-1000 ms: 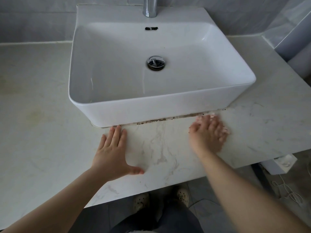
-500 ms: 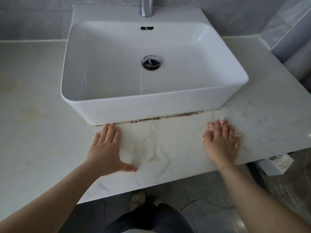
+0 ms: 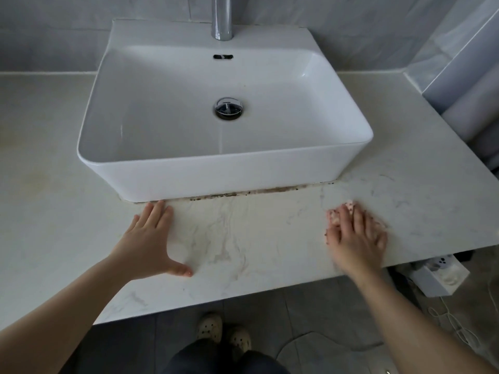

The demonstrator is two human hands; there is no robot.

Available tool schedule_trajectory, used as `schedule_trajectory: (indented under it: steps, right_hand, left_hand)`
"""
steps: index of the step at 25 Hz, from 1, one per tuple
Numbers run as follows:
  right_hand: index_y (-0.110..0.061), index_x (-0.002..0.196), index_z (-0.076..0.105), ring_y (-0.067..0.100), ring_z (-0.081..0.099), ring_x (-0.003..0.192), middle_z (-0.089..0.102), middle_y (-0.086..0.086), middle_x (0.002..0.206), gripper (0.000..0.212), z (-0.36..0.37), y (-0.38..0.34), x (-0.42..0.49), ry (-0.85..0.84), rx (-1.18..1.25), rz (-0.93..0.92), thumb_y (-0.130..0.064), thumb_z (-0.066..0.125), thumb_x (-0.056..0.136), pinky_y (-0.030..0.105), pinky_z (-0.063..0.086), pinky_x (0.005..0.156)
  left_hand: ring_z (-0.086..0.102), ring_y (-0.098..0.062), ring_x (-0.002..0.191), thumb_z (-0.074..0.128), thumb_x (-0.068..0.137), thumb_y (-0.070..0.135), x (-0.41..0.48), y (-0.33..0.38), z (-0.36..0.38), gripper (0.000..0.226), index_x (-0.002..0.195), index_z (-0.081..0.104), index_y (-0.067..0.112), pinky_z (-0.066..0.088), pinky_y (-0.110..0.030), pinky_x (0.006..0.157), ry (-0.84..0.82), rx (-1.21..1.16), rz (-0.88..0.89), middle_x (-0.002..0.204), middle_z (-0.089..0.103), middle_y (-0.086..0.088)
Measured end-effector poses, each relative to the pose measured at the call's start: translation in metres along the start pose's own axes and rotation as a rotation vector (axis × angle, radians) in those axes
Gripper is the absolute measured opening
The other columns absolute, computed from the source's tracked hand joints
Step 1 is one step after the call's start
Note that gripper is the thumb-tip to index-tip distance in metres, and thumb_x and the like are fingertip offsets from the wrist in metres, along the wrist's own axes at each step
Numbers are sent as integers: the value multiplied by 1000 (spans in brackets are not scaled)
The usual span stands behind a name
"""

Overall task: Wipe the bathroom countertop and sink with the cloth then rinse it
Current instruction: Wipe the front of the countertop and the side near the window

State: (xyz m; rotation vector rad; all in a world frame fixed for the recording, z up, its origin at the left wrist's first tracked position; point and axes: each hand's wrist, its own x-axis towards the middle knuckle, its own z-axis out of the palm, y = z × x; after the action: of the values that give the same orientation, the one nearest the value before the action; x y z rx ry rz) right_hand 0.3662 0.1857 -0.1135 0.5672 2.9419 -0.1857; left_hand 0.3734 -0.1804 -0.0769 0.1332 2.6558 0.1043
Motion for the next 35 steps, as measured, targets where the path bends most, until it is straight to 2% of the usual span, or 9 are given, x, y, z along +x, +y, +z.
schedule_trajectory:
  steps: [2, 5, 8, 14, 21, 25, 29, 32, 35]
  right_hand:
    - [-28, 148, 27, 24, 14, 145, 14, 3, 160, 59, 9, -28, -20, 40, -35, -22, -45, 22, 92, 54, 9, 115]
    - [-21, 135, 51, 30, 42, 134, 45, 8, 146, 60, 34, -104, -81, 133, -25, -489, -46, 29, 85, 59, 27, 109]
    - [-25, 144, 39, 28, 29, 142, 30, 3, 154, 59, 32, -115, -78, 37, -88, -736, -46, 28, 90, 56, 14, 114]
    - [-29, 151, 16, 22, 5, 147, 4, 1, 161, 59, 12, -80, -30, 14, 15, 41, -46, 26, 95, 49, 2, 117]
    - [-28, 136, 50, 26, 41, 135, 44, 2, 147, 57, 50, -219, -135, 26, -16, -662, -51, 36, 85, 49, 17, 109]
    - [-32, 149, 22, 22, 12, 146, 13, -4, 160, 65, 35, -171, -77, 41, -7, -174, -52, 11, 88, 46, 2, 117]
    - [-24, 151, 20, 25, 6, 147, 8, 3, 161, 60, 33, -199, -68, 56, 84, 149, -47, 24, 95, 48, 0, 117]
    - [-18, 141, 44, 28, 30, 141, 36, 8, 152, 63, 63, -290, -130, 164, 45, -331, -46, 28, 87, 48, 6, 114]
    - [-20, 141, 44, 25, 33, 140, 39, 3, 150, 61, 64, -305, -152, 49, -66, -767, -48, 25, 90, 45, 8, 113]
  left_hand:
    - [-25, -25, 140, 57, 48, 84, 0, 0, 1, 144, 147, -13, 6, -5, -40, 116, -7, -11, -7, 154, -23, -10]
    - [-24, -24, 140, 55, 44, 86, 1, -1, 2, 146, 147, -12, 5, -4, -39, 117, 0, -22, -8, 154, -22, -10]
    - [-22, -23, 141, 51, 43, 88, 0, -3, 4, 146, 147, -12, 6, -4, -37, 116, 10, -13, -6, 155, -21, -10]
    - [-24, -21, 140, 52, 56, 84, -9, -27, 9, 132, 147, -15, 17, -11, -47, 115, 60, 46, 17, 156, -20, -1]
    - [-31, -25, 137, 60, 52, 82, -19, -102, 6, 133, 145, -19, 29, -10, -59, 110, -13, 22, -22, 153, -27, 5]
    - [-30, -25, 138, 61, 52, 81, -18, -117, 7, 136, 145, -21, 25, -11, -55, 111, -4, -14, 54, 153, -27, 6]
    - [-27, -23, 139, 63, 53, 79, -21, -128, 9, 134, 147, -14, 23, -11, -49, 113, 41, -25, 119, 155, -23, 4]
    - [-28, -21, 139, 61, 50, 81, -21, -133, 12, 136, 148, -11, 20, -11, -45, 114, 61, -51, 124, 155, -22, 0]
    - [-32, -17, 135, 52, 45, 85, -20, -135, 12, 140, 147, -13, 15, -12, -44, 113, 44, -41, 148, 155, -23, 0]
